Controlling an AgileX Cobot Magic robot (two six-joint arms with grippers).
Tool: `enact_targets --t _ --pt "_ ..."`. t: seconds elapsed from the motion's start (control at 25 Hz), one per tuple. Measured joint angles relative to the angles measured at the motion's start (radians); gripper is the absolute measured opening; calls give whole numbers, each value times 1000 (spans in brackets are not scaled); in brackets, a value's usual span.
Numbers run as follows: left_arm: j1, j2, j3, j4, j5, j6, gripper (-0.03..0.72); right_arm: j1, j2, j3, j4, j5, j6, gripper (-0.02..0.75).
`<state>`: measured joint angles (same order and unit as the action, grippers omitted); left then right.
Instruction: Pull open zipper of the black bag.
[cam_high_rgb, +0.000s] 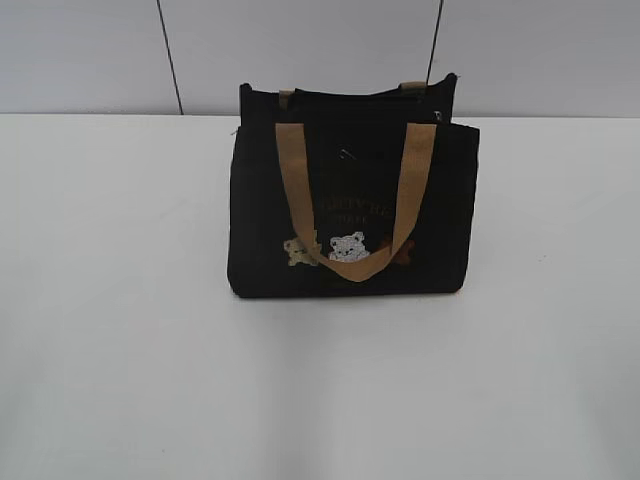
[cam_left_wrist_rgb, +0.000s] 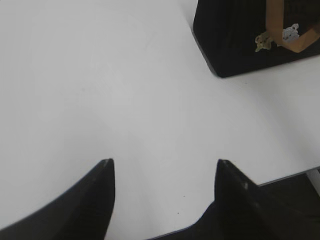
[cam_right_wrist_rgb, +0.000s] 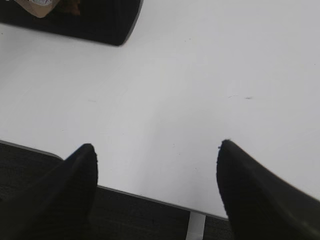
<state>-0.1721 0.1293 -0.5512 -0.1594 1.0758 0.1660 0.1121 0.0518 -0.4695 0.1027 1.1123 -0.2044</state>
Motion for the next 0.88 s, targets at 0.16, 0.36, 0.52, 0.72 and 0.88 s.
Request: enact_targets --t 0.16,0.36,0.52,0.72,0.88 --pt "0 0 0 1 0 -2 472 0 0 2 -1 -12 1 562" --pt "0 0 0 -9 -1 -2 472 0 0 2 0 -13 2 561" --pt "0 0 0 -33 -1 -2 472 0 0 2 3 -16 3 561" --pt "0 0 0 -37 -1 -2 472 0 0 2 4 -16 3 561" --pt "0 -1 0 -37 -1 -2 472 -8 0 2 5 -16 3 561"
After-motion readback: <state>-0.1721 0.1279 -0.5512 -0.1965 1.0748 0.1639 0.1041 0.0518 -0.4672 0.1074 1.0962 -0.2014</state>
